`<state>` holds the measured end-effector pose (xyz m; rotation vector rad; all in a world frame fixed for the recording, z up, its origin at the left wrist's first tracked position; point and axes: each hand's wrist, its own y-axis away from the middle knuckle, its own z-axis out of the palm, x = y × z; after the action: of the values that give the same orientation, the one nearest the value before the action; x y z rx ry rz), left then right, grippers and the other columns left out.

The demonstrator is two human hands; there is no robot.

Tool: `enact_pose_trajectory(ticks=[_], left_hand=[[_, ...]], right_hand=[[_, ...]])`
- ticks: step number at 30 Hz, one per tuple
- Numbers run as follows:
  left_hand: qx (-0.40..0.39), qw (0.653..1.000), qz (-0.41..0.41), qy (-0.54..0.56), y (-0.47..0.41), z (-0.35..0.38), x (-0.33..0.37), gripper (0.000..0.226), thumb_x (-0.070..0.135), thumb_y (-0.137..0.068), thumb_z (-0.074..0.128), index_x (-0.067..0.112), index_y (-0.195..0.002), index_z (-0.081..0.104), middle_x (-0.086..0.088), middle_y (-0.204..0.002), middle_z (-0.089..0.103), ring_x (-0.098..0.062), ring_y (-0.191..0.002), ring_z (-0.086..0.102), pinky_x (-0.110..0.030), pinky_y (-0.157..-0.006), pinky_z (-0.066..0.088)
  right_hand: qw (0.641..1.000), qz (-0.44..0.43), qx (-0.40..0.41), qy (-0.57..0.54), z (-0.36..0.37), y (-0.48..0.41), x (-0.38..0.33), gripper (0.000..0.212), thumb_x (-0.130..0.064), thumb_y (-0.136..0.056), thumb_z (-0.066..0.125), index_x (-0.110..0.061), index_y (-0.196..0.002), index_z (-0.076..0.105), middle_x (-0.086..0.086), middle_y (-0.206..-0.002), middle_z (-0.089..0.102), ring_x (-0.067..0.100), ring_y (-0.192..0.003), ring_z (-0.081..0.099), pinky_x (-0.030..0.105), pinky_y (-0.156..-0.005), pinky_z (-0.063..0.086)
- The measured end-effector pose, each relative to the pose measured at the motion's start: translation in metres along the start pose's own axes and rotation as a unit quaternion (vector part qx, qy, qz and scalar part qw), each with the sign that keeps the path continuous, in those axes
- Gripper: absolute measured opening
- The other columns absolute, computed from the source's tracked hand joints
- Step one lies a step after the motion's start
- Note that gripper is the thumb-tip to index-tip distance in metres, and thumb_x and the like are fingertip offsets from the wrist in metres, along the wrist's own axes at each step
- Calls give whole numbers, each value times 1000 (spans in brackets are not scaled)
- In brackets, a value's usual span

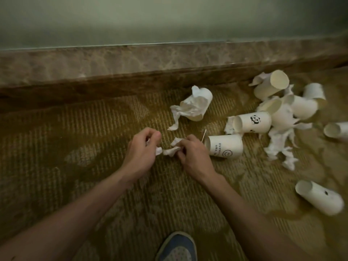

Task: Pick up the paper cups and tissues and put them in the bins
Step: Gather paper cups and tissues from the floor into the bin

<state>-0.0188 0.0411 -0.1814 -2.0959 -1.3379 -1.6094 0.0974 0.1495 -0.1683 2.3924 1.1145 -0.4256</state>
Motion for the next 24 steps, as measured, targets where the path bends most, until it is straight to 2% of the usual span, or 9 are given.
enact_pose_trajectory(ticks=[3, 6, 8, 12, 15, 16, 18, 20, 24], left_hand=[[10, 998, -48, 38, 0, 7, 7, 20, 41, -101, 42, 33, -102, 60, 7, -95, 63, -9, -81, 58, -27, -64, 43], [-34, 990, -85, 108, 5, 11, 17, 34, 55, -98, 36, 35, -106, 62, 10, -107, 63, 0, -92, 56, -24, -74, 44], [-75, 980, -94, 157, 8, 16, 26, 47, 63, -95, 35, 32, -107, 68, 15, -100, 68, -2, -94, 63, -26, -79, 48], [-75, 974, -46, 207, 17, 25, 39, 37, 50, -95, 50, 25, -83, 74, 10, -81, 74, -1, -78, 70, -15, -60, 53], [-66, 972, -33, 225, 13, 25, 45, 35, 43, -96, 53, 18, -79, 72, 0, -74, 73, -12, -71, 72, -27, -60, 58], [-57, 972, -40, 223, 10, 24, 47, 37, 42, -95, 54, 12, -83, 71, -2, -73, 72, -15, -68, 72, -30, -60, 58], [-19, 977, -54, 206, 3, 22, 50, 39, 42, -96, 54, 9, -81, 69, 5, -61, 67, -7, -54, 63, -21, -51, 52], [26, 988, -54, 143, -3, 21, 51, 40, 45, -97, 52, 17, -73, 67, 11, -48, 55, 1, -43, 48, -16, -41, 40], [27, 983, -106, 146, -10, 15, 49, 50, 54, -98, 42, 21, -66, 61, 11, -46, 45, -4, -41, 39, -22, -42, 33]], right_hand=[[995, 15, -25, -94, -6, 2, -2, 10, -20, -88, 66, -20, -94, 74, -6, -87, 69, 6, -79, 61, 31, -75, 51], [977, 36, -29, -208, -11, 8, -7, 10, -26, -84, 71, -31, -91, 67, -12, -82, 69, -1, -75, 64, 24, -69, 55], [962, 49, -1, -268, -15, 10, -12, 17, -22, -82, 75, -32, -87, 62, -10, -80, 69, 1, -73, 66, 24, -67, 56], [947, 18, -45, -319, -31, 10, -20, 23, -11, -84, 69, -19, -105, 71, -4, -93, 74, 8, -88, 70, 35, -81, 59], [924, 10, -86, -371, -48, 9, -16, 20, -12, -87, 64, -17, -104, 72, -4, -93, 74, 7, -87, 71, 28, -78, 58], [930, 13, -51, -363, -54, 7, -13, 18, -15, -88, 64, -20, -103, 72, -5, -93, 73, 4, -85, 69, 23, -75, 57], [964, 28, 97, -244, -64, -4, -5, 20, -25, -88, 65, -27, -107, 66, -9, -101, 63, 1, -81, 62, 20, -71, 52], [971, 31, 201, -126, -73, -19, 1, 38, -31, -87, 67, -27, -124, 57, -6, -116, 48, 4, -86, 57, 22, -76, 50], [990, -5, 141, 2, -75, -50, 11, 64, -37, -84, 70, -27, -142, 44, 7, -141, 38, 22, -125, 42, 34, -101, 40]])
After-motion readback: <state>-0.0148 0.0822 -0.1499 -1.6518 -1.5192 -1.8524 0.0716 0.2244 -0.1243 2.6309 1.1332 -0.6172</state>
